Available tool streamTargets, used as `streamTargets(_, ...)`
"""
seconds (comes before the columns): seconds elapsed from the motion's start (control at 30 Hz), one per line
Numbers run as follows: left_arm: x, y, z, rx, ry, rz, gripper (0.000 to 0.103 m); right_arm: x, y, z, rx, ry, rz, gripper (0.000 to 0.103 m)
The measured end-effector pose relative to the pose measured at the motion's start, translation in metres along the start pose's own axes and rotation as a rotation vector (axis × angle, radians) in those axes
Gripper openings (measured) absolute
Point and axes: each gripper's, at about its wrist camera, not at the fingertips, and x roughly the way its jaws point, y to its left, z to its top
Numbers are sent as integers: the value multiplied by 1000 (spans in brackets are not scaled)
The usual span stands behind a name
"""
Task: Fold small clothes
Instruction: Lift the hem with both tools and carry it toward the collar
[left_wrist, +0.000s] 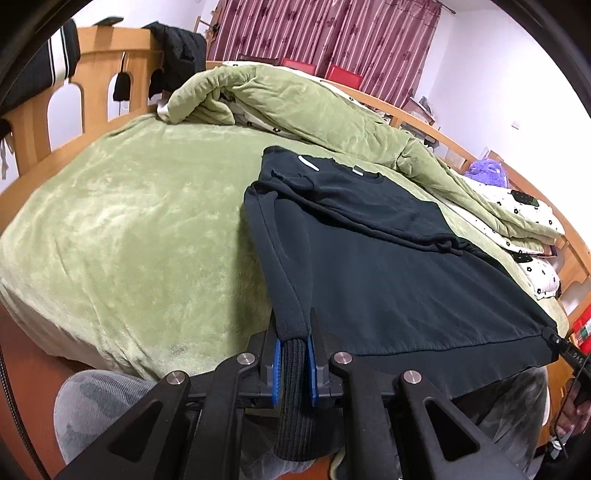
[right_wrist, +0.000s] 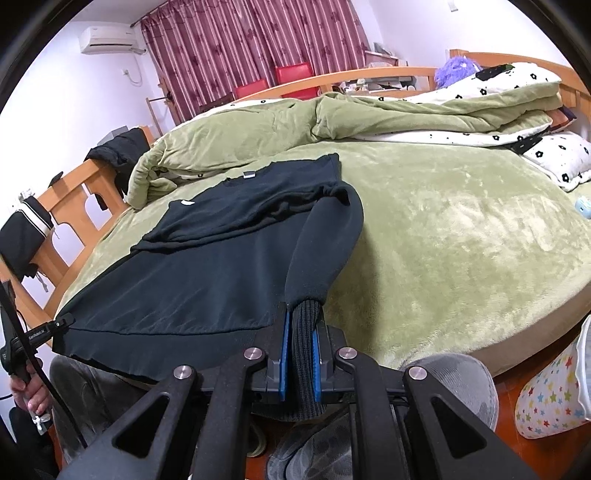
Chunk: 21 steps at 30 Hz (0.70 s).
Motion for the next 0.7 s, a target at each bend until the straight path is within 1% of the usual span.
streamTargets(0.27,-6,-14,27,33,-24,30,11,-9,8,18,8,-25,-12,10)
streamTargets(0.33,-2,-19,36,56,-24,53,11,-8,9,25,4,-29,-15,10)
streamTargets(0.47,7,-30,55,87,-33,98,11,0,13,47,-6,-33,-24,10)
streamTargets(0.7,34,-39,96,97,-34,124,11,26,18,91,-9,-44,-45,10)
